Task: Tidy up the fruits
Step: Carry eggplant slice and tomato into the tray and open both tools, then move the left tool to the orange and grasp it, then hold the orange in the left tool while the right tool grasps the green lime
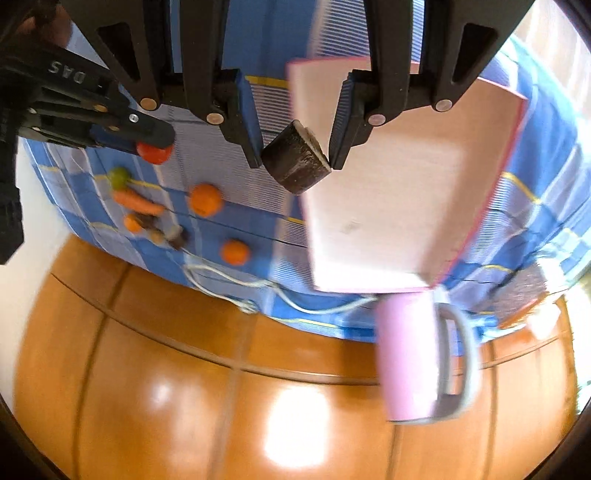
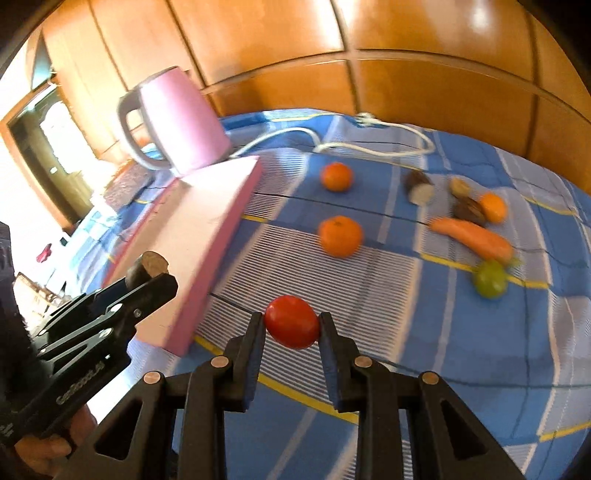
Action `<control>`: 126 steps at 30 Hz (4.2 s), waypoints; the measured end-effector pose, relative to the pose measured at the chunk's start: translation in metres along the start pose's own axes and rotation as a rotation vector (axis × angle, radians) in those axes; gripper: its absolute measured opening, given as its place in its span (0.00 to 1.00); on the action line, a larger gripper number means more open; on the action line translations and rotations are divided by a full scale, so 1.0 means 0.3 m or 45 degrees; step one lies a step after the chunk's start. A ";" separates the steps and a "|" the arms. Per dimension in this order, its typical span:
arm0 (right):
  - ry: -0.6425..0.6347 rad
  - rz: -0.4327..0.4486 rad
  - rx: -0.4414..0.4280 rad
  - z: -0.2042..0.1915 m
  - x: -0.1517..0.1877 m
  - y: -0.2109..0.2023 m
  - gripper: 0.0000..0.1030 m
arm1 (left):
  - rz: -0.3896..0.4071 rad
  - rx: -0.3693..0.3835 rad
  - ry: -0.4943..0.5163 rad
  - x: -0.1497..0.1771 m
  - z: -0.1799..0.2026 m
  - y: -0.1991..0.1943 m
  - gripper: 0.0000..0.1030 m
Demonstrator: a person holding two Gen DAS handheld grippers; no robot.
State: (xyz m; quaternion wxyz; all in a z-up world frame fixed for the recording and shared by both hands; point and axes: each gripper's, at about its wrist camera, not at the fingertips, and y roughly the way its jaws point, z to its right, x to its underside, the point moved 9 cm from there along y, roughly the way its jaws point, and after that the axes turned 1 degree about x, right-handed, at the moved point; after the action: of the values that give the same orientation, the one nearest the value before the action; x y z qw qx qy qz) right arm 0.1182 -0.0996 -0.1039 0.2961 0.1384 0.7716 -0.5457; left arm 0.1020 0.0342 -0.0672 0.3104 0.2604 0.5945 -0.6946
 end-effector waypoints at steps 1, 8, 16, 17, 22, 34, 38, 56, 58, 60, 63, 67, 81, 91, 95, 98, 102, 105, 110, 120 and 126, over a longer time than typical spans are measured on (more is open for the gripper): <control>-0.013 -0.004 -0.018 -0.025 -0.014 0.008 0.28 | 0.008 -0.023 -0.015 -0.005 -0.032 -0.005 0.36; -0.059 -0.040 -0.143 -0.201 -0.107 0.080 0.28 | 0.022 -0.208 -0.132 -0.023 -0.264 -0.022 0.36; -0.106 -0.079 -0.182 -0.371 -0.162 0.176 0.33 | 0.036 -0.269 -0.205 -0.016 -0.363 -0.042 0.43; -0.107 -0.085 -0.178 -0.380 -0.160 0.184 0.34 | 0.036 -0.272 -0.211 -0.014 -0.372 -0.043 0.44; -0.089 -0.115 -0.149 -0.369 -0.125 0.200 0.36 | 0.019 -0.280 -0.243 0.001 -0.392 -0.040 0.44; -0.008 -0.088 -0.026 -0.220 -0.048 0.133 0.42 | 0.021 -0.232 -0.216 0.009 -0.320 -0.058 0.44; 0.005 -0.068 0.026 -0.169 -0.026 0.103 0.42 | 0.013 -0.204 -0.186 0.014 -0.273 -0.057 0.44; 0.172 -0.023 0.217 0.077 0.046 0.038 0.42 | -0.041 -0.077 0.013 0.060 -0.036 -0.017 0.48; 0.207 -0.020 0.237 0.124 0.059 0.026 0.42 | -0.046 -0.059 0.028 0.063 -0.012 -0.013 0.48; 0.242 -0.021 0.254 0.168 0.071 0.016 0.42 | -0.046 -0.038 0.053 0.065 0.015 -0.010 0.48; 0.301 -0.025 0.281 0.241 0.092 0.005 0.42 | -0.052 -0.006 0.084 0.069 0.053 -0.003 0.48; 0.366 -0.022 0.313 0.318 0.113 -0.011 0.42 | -0.075 0.039 0.120 0.075 0.109 0.016 0.48; 0.510 0.009 0.353 0.491 0.128 -0.055 0.42 | -0.143 0.136 0.169 0.057 0.264 0.126 0.58; 0.560 0.025 0.363 0.572 0.100 -0.061 0.42 | -0.176 0.140 0.203 0.028 0.334 0.231 0.64; 0.559 0.033 0.364 0.590 0.070 -0.049 0.42 | -0.184 0.130 0.206 0.006 0.348 0.276 0.69; 0.556 0.045 0.366 0.600 0.039 -0.037 0.42 | -0.180 0.129 0.198 -0.018 0.360 0.310 0.71; 0.532 0.052 0.382 0.613 -0.003 -0.008 0.42 | -0.196 0.123 0.192 -0.037 0.369 0.362 0.72; 0.498 0.061 0.395 0.620 -0.026 0.019 0.42 | -0.221 0.128 0.178 -0.041 0.375 0.406 0.72; 0.441 0.065 0.424 0.629 -0.034 0.063 0.33 | -0.243 0.136 0.159 -0.044 0.382 0.472 0.71; 0.389 0.105 0.392 0.615 -0.031 0.078 0.46 | -0.231 0.181 0.197 -0.039 0.414 0.521 0.39; 0.328 0.094 0.425 0.589 -0.035 0.090 0.51 | -0.240 0.192 0.165 -0.035 0.407 0.515 0.39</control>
State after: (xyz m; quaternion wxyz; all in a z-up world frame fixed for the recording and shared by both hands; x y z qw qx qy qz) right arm 0.1951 -0.2519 -0.1585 0.1879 0.2824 0.6965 -0.6324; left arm 0.2245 -0.1005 -0.1428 0.1841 0.2703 0.5814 -0.7450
